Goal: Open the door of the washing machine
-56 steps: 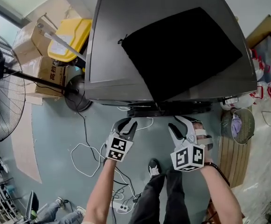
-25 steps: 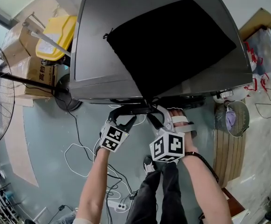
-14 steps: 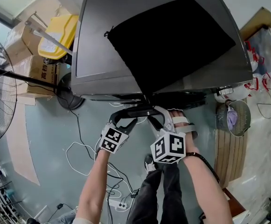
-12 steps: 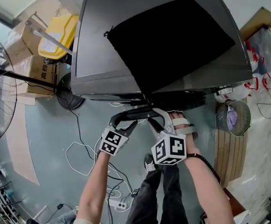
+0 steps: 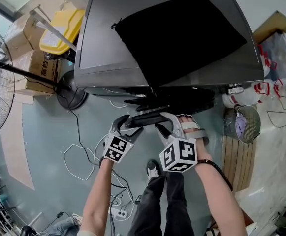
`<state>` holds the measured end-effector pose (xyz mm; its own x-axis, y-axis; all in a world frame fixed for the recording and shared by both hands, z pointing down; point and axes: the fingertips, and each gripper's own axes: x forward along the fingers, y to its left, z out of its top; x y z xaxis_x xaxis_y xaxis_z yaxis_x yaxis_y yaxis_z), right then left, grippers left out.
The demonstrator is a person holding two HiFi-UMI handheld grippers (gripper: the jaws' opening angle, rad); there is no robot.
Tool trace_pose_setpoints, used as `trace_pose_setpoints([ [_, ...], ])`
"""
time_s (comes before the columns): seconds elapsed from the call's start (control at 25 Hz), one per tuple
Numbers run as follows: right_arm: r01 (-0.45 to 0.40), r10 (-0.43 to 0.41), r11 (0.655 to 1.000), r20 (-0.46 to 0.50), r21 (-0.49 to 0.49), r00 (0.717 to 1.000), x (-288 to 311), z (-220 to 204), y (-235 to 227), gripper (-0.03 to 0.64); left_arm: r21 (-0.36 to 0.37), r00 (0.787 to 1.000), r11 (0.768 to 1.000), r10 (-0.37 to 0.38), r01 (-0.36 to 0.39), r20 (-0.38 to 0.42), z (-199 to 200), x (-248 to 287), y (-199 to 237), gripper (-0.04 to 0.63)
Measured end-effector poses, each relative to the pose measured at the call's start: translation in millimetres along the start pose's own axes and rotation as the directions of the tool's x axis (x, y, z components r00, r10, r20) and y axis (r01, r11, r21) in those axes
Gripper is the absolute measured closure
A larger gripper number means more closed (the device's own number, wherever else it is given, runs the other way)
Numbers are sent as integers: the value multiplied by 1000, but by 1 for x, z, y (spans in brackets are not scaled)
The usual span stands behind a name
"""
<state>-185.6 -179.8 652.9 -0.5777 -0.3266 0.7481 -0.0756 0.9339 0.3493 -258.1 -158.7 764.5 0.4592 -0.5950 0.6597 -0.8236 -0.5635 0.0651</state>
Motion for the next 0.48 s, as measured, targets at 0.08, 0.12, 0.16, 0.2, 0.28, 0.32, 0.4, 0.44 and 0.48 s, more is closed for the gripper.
trace_pose_setpoints([
  [0.08, -13, 13, 1000, -2, -4, 1000, -4, -3, 5, 463, 22, 1000, 1000, -14, 14, -12, -1, 0, -7, 239],
  [0.12, -19, 19, 1000, -4, -7, 1000, -7, -4, 8, 462, 35, 999, 999, -28, 29, -20, -1, 0, -12, 239],
  [0.16, -25, 25, 1000, -6, -9, 1000, -9, -6, 11, 460, 50, 999, 998, -44, 45, -30, -1, 0, -18, 239],
  [0.2, -30, 30, 999, -8, -13, 1000, -12, -7, 15, 459, 65, 997, 996, -59, 61, -41, -2, -1, -24, 239],
  [0.28, -36, 36, 999, -11, -24, 999, -17, -10, 23, 454, 90, 994, 991, -89, 94, -61, -4, -2, -37, 239],
  [0.32, -37, 36, 999, -14, -30, 999, -20, -12, 27, 451, 102, 992, 988, -106, 112, -66, -5, -1, -44, 239],
  [0.4, -39, 38, 998, -19, -44, 999, -26, -15, 36, 447, 118, 987, 981, -142, 151, -77, -8, 0, -59, 239],
  [0.44, -41, 40, 998, -20, -51, 999, -28, -16, 40, 445, 126, 984, 978, -158, 168, -83, -9, -1, -66, 239],
  [0.48, -43, 42, 997, -19, -59, 999, -31, -17, 43, 443, 137, 981, 974, -171, 182, -88, -10, -1, -72, 239],
])
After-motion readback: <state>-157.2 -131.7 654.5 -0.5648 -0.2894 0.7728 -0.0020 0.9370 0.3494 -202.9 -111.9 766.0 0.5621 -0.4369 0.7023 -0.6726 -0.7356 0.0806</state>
